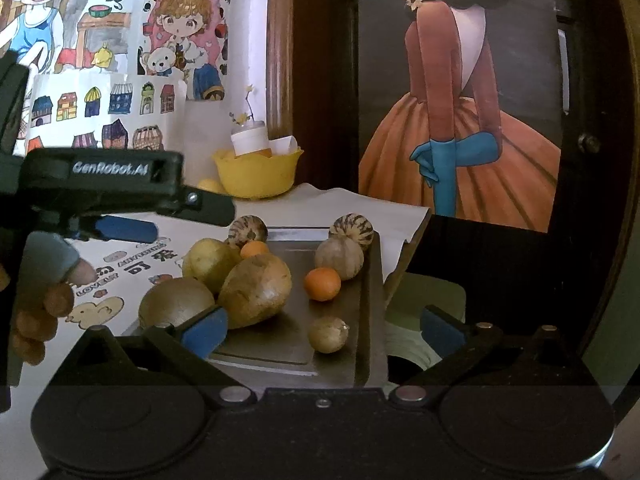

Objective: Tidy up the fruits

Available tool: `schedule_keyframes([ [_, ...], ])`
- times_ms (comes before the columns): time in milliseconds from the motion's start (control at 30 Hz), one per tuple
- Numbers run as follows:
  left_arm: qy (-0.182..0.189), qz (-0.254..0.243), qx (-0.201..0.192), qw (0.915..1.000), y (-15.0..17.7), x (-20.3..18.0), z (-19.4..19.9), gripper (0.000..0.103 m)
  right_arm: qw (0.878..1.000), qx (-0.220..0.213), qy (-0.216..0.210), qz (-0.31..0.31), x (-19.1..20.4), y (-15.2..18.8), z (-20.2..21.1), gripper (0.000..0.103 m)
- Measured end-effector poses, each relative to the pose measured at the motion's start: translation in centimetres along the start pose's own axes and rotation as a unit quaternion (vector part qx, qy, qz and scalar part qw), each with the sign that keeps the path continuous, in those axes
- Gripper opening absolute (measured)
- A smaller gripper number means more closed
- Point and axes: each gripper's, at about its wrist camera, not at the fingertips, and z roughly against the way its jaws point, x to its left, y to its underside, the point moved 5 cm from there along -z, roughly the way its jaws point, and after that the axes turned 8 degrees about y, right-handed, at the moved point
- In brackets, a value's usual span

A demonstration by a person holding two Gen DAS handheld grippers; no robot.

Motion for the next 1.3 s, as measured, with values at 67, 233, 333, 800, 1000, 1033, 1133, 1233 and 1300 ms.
schedule_keyframes([
  [67,-0.009,-0.002,-0.01,0.9999,0.0,0.2,0.7,0.103,1.0,-0.002,0.002,-0.001,0.2,0.0,0.1,0.102],
  [233,-0.035,0.006,-0.03,0.9989,0.0,1.0,2.6,0.103,1.0,-0.008,0.008,-0.008,0.5,-0.3,0.5,0.102],
  [333,-0.048,0.018,-0.037,0.998,0.0,1.8,3.6,0.103,1.0,-0.01,0.008,-0.013,0.7,-0.4,0.7,0.102],
  [800,-0.088,0.039,-0.055,0.9939,1.9,4.2,8.1,0.103,0.999,-0.026,0.011,-0.025,2.2,-1.1,2.6,0.102],
  [1000,-0.119,0.04,-0.068,0.9898,2.7,4.4,10.4,0.103,0.999,-0.038,0.01,-0.029,3.0,-1.6,3.8,0.102],
  [1033,-0.122,0.039,-0.069,0.9894,2.9,4.3,10.8,0.103,0.999,-0.04,0.009,-0.029,3.1,-1.7,4.0,0.102],
  [1133,-0.13,0.037,-0.072,0.9882,3.5,4.2,11.8,0.103,0.999,-0.045,0.006,-0.029,3.6,-1.9,4.6,0.102],
  [1233,-0.135,0.038,-0.077,0.9871,3.8,4.2,12.8,0.103,0.998,-0.05,0.004,-0.033,4.1,-1.9,5.1,0.102],
  [1300,-0.137,0.038,-0.079,0.9867,4.1,4.2,13.4,0.103,0.998,-0.053,0.002,-0.035,4.4,-1.9,5.5,0.102],
])
